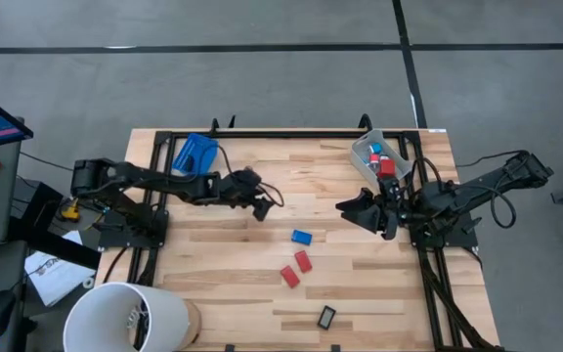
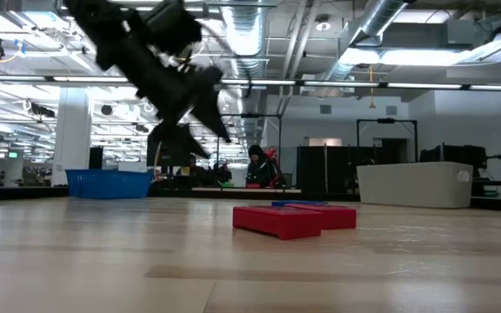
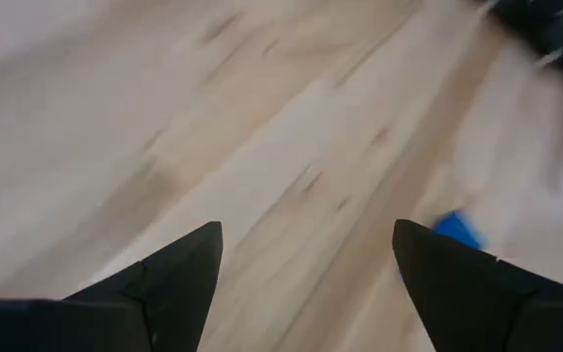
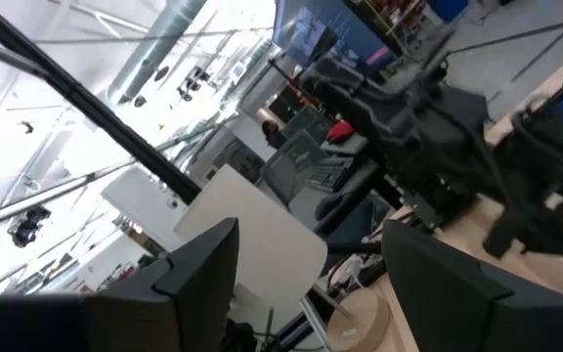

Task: Pick & Place Office items
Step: Put the left red clock into the blue bin

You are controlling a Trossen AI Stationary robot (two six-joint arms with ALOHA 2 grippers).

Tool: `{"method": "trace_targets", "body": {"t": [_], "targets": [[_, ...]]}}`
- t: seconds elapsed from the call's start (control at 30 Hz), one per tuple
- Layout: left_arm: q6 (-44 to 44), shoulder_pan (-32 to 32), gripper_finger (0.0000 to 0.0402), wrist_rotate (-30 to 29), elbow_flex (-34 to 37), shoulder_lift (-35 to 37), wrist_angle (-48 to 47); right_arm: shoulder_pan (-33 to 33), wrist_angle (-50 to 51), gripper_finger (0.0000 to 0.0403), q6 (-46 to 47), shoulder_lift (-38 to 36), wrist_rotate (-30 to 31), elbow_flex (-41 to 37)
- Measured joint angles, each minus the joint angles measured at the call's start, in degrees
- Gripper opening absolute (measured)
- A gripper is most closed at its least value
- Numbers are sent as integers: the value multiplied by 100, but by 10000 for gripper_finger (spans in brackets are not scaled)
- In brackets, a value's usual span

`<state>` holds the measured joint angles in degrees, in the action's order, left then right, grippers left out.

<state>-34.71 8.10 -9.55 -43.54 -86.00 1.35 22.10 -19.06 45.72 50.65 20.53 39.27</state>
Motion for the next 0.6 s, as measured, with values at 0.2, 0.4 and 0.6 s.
{"method": "trace_targets", "body": {"t": [0.2, 0.4, 0.6], "targets": [[85, -91, 295, 1146, 509, -3, 866, -1, -187, 245, -7, 0, 55, -2], [342, -516, 285, 1490, 504, 2, 2186, -1, -310, 245, -187, 37, 255, -2], [746, -948, 283, 1845, 509, 2, 1920, 6, -668, 245, -650, 136, 235, -2]]}}
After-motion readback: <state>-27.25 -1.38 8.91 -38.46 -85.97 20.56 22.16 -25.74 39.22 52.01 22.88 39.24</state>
